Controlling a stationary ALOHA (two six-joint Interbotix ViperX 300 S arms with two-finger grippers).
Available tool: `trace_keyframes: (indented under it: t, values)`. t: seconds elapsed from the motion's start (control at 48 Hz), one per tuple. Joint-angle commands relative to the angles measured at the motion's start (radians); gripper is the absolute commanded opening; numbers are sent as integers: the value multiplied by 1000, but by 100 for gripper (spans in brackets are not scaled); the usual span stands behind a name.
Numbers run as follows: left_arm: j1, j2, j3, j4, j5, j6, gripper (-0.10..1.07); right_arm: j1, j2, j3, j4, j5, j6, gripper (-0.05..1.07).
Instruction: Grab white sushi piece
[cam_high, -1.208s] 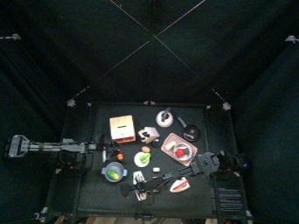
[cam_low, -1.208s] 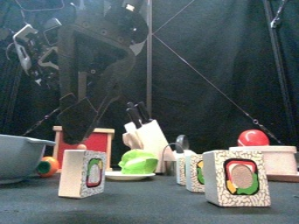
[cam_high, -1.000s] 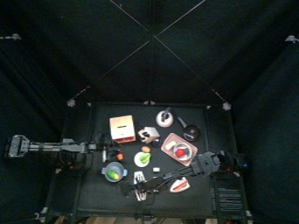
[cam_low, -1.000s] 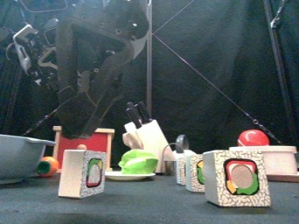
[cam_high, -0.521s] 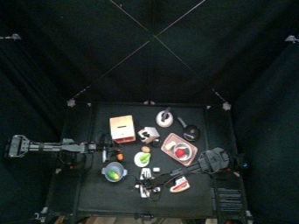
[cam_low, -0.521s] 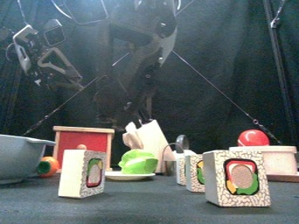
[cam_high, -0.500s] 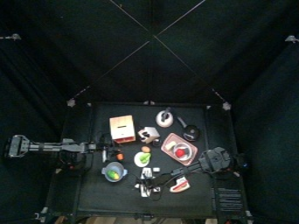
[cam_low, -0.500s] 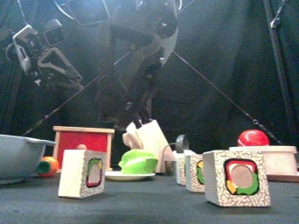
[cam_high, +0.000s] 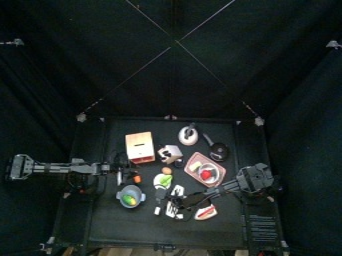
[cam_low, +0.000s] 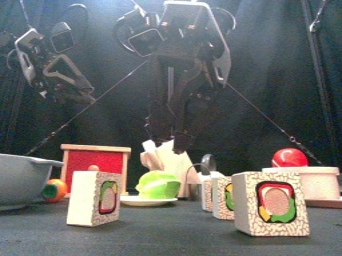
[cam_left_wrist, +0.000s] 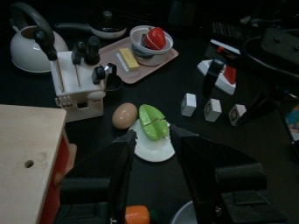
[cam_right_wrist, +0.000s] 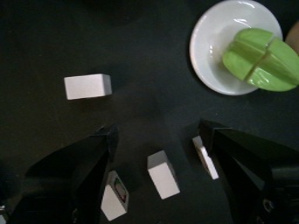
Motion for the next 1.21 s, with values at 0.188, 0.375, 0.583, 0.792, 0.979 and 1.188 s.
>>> trace_keyframes:
  t: [0.188,0.375,0.583,0.792,0.979,1.188]
  values:
    - [2,3,-12,0,-6,2,77,-12,-98,64,-44,-12,258,101]
    - [2,3,-11,0,-6,2,77,-15,-133,103,-120,2,466,101]
    - [2,3,-11,0,-6,2,77,-14,-160,163,-160,15,672,101]
    - [2,3,-11,0,-5,2,77,-14,-149,186,-153,54,801,101]
    - [2,2,-11,0,-6,2,77,-15,-126,176,-118,75,808,101]
    - [2,3,-11,0,-5,2,77,-20,-69,147,-75,74,807,101]
